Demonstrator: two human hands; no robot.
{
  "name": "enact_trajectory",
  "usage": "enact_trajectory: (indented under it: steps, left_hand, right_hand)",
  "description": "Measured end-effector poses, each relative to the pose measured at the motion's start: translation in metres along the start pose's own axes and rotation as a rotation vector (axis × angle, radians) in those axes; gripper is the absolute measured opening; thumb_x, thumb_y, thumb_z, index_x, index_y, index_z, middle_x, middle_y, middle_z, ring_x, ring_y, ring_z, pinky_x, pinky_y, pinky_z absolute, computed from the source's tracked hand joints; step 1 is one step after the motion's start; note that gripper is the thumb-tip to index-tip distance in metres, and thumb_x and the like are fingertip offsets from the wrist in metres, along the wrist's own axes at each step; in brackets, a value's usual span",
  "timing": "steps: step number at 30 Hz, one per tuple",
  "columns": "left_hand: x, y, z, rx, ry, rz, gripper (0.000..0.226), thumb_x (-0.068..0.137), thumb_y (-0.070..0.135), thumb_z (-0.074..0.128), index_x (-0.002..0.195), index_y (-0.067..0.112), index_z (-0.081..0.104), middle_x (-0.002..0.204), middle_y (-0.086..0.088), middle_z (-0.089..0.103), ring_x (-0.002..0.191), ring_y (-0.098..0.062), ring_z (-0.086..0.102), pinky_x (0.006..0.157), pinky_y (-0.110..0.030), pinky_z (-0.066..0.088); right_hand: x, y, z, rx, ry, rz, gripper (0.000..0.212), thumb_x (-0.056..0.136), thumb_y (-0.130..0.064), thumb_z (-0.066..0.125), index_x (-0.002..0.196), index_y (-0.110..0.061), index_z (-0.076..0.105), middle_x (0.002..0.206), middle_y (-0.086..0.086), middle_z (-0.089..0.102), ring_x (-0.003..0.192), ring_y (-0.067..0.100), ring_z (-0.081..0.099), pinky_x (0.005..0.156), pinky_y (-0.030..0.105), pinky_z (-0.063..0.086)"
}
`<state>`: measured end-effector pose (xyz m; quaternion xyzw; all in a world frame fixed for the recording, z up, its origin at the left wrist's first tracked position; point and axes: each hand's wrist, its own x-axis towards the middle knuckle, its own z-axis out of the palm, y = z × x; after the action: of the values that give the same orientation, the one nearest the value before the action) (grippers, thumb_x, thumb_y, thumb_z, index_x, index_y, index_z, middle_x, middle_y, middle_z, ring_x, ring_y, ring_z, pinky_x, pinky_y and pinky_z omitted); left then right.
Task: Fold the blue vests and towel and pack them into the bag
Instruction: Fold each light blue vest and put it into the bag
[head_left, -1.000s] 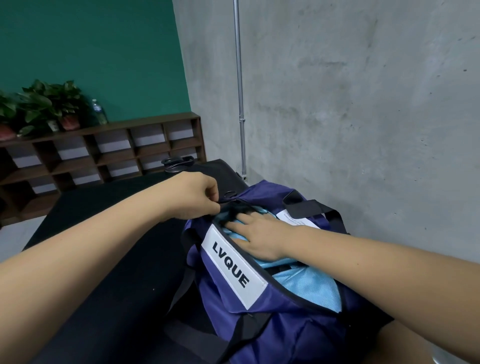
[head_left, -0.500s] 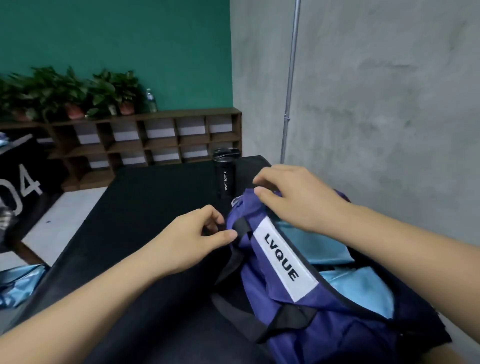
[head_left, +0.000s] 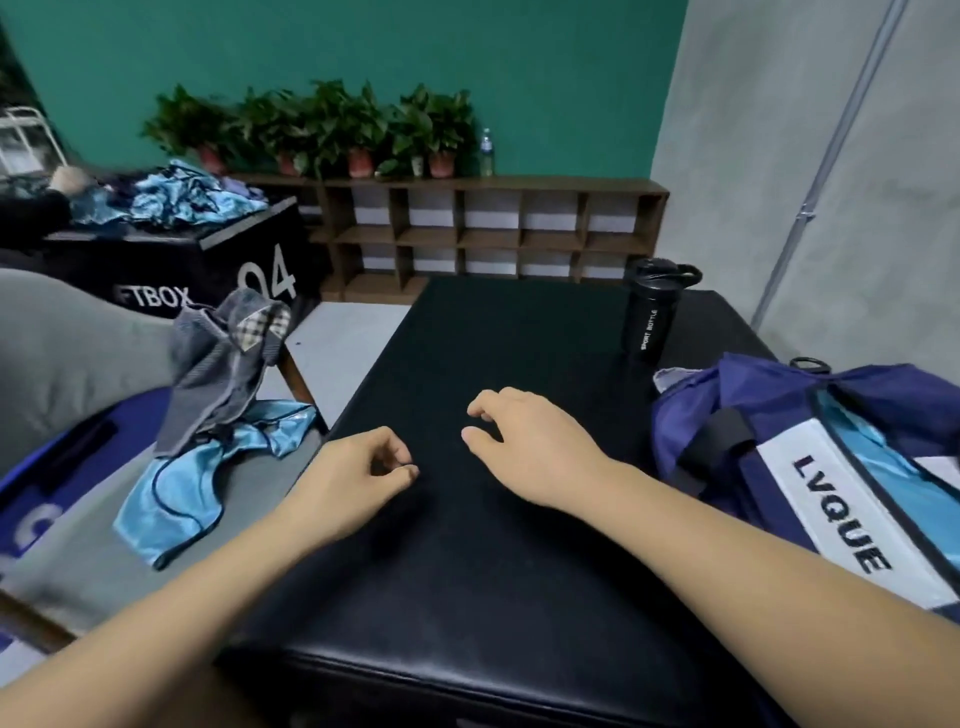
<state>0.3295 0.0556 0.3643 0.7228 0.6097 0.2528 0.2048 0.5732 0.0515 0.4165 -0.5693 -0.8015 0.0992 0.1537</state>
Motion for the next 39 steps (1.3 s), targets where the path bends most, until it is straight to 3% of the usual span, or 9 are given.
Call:
enact_trajectory:
  steps: [4, 7, 12, 15, 19, 24, 31, 36, 39]
  left_hand:
    - [-0.005, -0.059, -0.014, 0.014, 0.052, -0.107, 0.012, 0.088, 0.030, 0.080, 0.084, 0.027, 0.069, 0.077, 0.021, 0.072, 0.072, 0.000, 0.066, 0.069, -0.022, 0.049]
    - [-0.002, -0.096, -0.025, 0.018, 0.147, -0.185, 0.011, 0.086, 0.025, 0.080, 0.081, 0.025, 0.070, 0.074, 0.014, 0.072, 0.073, 0.001, 0.065, 0.064, -0.011, 0.043]
    - [0.013, -0.156, -0.037, 0.045, 0.224, -0.359, 0.008, 0.089, 0.027, 0.073, 0.084, 0.023, 0.067, 0.080, 0.009, 0.072, 0.079, -0.009, 0.065, 0.067, -0.029, 0.045]
    - [0.022, -0.205, -0.037, 0.130, 0.152, -0.464, 0.014, 0.089, 0.028, 0.075, 0.094, 0.021, 0.065, 0.089, 0.002, 0.072, 0.085, -0.017, 0.066, 0.068, -0.033, 0.046]
    - [0.028, -0.263, -0.039, 0.301, 0.006, -0.608, 0.046, 0.083, 0.033, 0.084, 0.120, 0.018, 0.061, 0.124, -0.016, 0.058, 0.105, -0.034, 0.061, 0.089, -0.038, 0.051]
    - [0.028, -0.299, -0.031, 0.395, -0.137, -0.720, 0.067, 0.079, 0.053, 0.086, 0.135, 0.030, 0.057, 0.137, -0.015, 0.038, 0.114, -0.037, 0.056, 0.105, -0.040, 0.050]
    - [0.025, -0.285, -0.034, 0.528, -0.141, -0.605, 0.020, 0.090, 0.033, 0.072, 0.096, 0.014, 0.068, 0.096, -0.008, 0.067, 0.085, -0.026, 0.058, 0.072, -0.030, 0.045]
    - [0.012, -0.274, -0.032, 0.518, -0.171, -0.641, 0.033, 0.100, 0.034, 0.054, 0.110, 0.008, 0.074, 0.114, -0.014, 0.075, 0.099, -0.032, 0.068, 0.079, -0.030, 0.048]
    - [0.004, -0.263, -0.038, 0.463, -0.208, -0.628, 0.033, 0.100, 0.034, 0.058, 0.110, 0.006, 0.073, 0.109, -0.014, 0.076, 0.099, -0.033, 0.072, 0.076, -0.031, 0.051]
  right_hand:
    - [0.019, -0.015, 0.055, 0.070, -0.062, 0.027, 0.041, 0.107, -0.052, 0.047, 0.139, -0.029, 0.056, 0.128, -0.007, 0.059, 0.121, 0.020, 0.054, 0.101, 0.041, 0.049]
    - [0.025, -0.022, 0.088, 0.079, -0.094, 0.006, 0.045, 0.109, -0.048, 0.047, 0.148, -0.026, 0.053, 0.149, -0.007, 0.052, 0.135, 0.019, 0.047, 0.116, 0.038, 0.035]
    - [0.022, -0.024, 0.119, 0.022, -0.086, -0.036, 0.053, 0.112, -0.049, 0.037, 0.161, -0.029, 0.039, 0.174, -0.005, 0.023, 0.161, 0.016, 0.012, 0.130, 0.034, 0.009]
    - [0.022, -0.022, 0.128, -0.020, -0.033, -0.048, 0.054, 0.112, -0.052, 0.033, 0.162, -0.030, 0.037, 0.175, -0.007, 0.022, 0.162, 0.013, 0.011, 0.131, 0.033, 0.008]
    - [0.023, -0.019, 0.133, -0.043, -0.009, -0.052, 0.055, 0.112, -0.053, 0.031, 0.162, -0.031, 0.038, 0.175, -0.007, 0.023, 0.162, 0.012, 0.013, 0.132, 0.032, 0.008]
    - [0.020, -0.021, 0.133, -0.049, 0.000, -0.045, 0.055, 0.112, -0.052, 0.030, 0.162, -0.032, 0.037, 0.175, -0.008, 0.022, 0.162, 0.011, 0.013, 0.132, 0.032, 0.008]
    - [0.018, -0.018, 0.131, -0.026, 0.004, -0.047, 0.053, 0.112, -0.052, 0.032, 0.161, -0.033, 0.038, 0.174, -0.010, 0.023, 0.162, 0.010, 0.014, 0.131, 0.030, 0.008]
    - [0.017, -0.018, 0.130, -0.012, 0.002, -0.046, 0.052, 0.112, -0.052, 0.033, 0.160, -0.033, 0.040, 0.174, -0.010, 0.025, 0.161, 0.010, 0.014, 0.130, 0.030, 0.010]
    - [0.016, -0.018, 0.131, -0.006, 0.011, -0.050, 0.051, 0.112, -0.051, 0.034, 0.159, -0.032, 0.042, 0.173, -0.011, 0.028, 0.161, 0.010, 0.016, 0.129, 0.030, 0.011]
